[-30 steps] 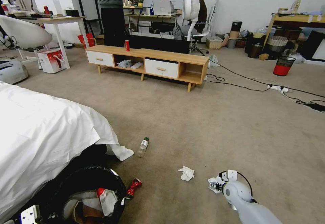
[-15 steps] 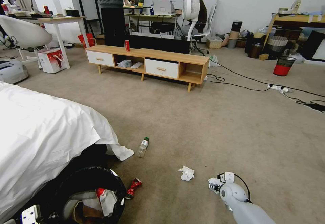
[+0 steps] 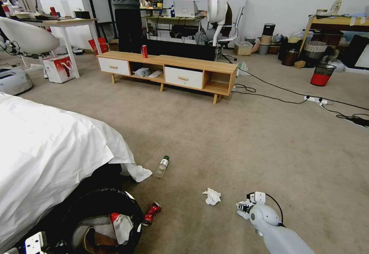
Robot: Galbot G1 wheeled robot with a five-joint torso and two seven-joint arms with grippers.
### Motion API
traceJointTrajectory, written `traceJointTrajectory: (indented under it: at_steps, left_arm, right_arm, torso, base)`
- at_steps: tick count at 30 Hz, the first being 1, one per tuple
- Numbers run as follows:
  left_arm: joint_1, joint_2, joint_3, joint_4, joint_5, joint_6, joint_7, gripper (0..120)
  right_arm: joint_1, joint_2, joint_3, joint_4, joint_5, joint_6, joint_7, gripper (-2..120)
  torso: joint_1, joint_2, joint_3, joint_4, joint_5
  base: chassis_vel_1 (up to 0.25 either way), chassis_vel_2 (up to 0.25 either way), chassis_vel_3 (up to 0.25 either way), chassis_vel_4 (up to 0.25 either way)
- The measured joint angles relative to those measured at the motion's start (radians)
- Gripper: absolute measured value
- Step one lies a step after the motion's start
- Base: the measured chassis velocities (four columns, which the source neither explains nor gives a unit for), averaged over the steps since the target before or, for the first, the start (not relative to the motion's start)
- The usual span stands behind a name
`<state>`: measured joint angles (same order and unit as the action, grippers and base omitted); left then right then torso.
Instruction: Pick up the trash bin, then pick up the garbage from the floor and place it into the trash bin.
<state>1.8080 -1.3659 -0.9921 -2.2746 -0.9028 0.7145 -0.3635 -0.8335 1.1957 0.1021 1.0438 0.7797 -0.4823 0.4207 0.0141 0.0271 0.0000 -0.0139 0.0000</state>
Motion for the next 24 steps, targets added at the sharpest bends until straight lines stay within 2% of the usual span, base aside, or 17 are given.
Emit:
traceJointTrajectory:
  at_steps: [17,22,24]
  left_arm:
    - [0.002,0.004,0.002,0.001,0.0,-0.001,0.001,0]
    - [0.001,0.004,0.003,0.006,0.002,-0.002,0.001,0]
    - [0.001,0.004,0.003,0.008,0.003,-0.002,0.002,0]
  right_arm:
    - [0.012,0.023,-0.001,-0.081,-0.068,0.037,-0.035,82]
    - [0.011,0.025,0.0,-0.09,-0.081,0.044,-0.04,74]
    - [0.009,0.026,0.0,-0.091,-0.084,0.045,-0.041,64]
  torso:
    - [0.0,0.0,0.0,0.0,-0.0001]
    - [0.0,0.0,0.0,0.0,-0.0001]
    - [0.0,0.0,0.0,0.0,0.0]
  base:
    - [0.0,0.0,0.0,0.0]
    - [0.0,0.0,0.0,0.0]
    - [0.0,0.0,0.0,0.0]
